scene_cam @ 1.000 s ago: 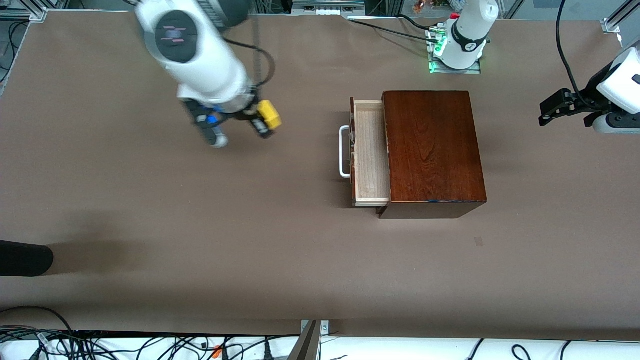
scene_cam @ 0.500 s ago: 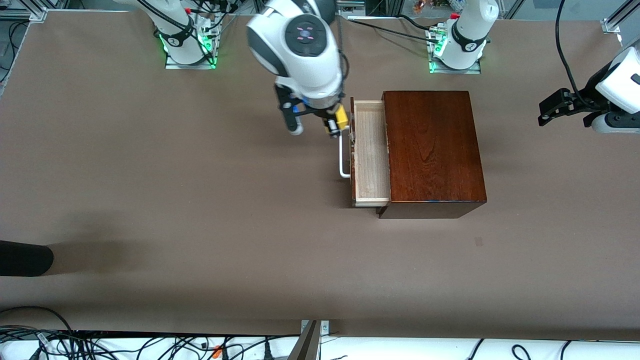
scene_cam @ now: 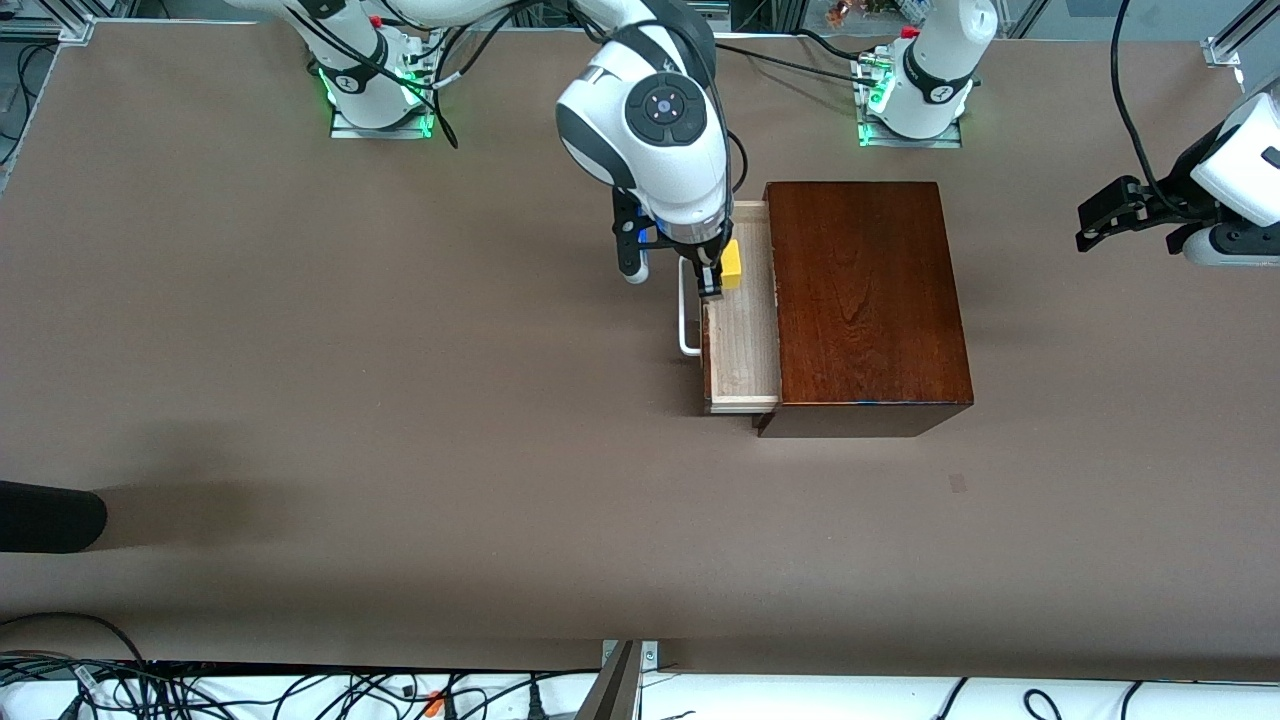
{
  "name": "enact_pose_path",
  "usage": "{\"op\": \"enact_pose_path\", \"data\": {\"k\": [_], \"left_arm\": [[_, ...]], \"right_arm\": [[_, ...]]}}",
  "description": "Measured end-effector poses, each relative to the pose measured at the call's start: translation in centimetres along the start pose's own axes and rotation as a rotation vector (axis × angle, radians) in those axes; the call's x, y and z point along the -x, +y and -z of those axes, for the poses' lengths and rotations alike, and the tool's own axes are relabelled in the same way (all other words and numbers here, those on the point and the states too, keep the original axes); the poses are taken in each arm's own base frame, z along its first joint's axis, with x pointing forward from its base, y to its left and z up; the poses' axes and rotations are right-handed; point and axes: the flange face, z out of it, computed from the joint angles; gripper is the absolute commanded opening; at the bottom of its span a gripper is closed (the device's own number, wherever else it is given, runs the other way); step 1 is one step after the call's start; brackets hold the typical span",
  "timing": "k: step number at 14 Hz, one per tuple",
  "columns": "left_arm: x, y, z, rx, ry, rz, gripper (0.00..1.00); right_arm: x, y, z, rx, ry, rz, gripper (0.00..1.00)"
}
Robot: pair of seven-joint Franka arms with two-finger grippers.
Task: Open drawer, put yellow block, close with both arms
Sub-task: 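Carry the yellow cube with the right gripper into the open drawer, then release the cube and withdraw the right gripper while the left gripper approaches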
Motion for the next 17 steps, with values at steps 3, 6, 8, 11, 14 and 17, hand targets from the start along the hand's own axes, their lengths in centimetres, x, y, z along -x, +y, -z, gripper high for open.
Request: {"op": "enact_pose_path", "data": {"k": [3,6,8,11,14,17], "left_arm": [[0.0,0.0,0.0,0.0,0.0,0.0,1.0],[0.0,0.0,0.0,0.0,0.0,0.0,1.0],[0.0,0.0,0.0,0.0,0.0,0.0,1.0],[0.0,0.0,0.0,0.0,0.0,0.0,1.0],[0.0,0.0,0.0,0.0,0.0,0.0,1.0],[0.0,0.0,0.0,0.0,0.0,0.0,1.0]], "right_arm": [[1.0,0.4,-2.9,-0.015,-0.018,-0.024,0.0],[1.6,0.7,-5.8,-0.025,-0.025,-0.043,0.0],[1.3,0.6,-7.5,-0.018,-0.015,-0.049,0.0],[0.6,0.2,-9.4,-0.009,0.003,-0.058,0.0],[0.3,0.1,-10.9,-0.002,0.008,-0.064,0.97],[0.5,0.0,-10.5,-0.004,0.005,-0.07,1.0]]}}
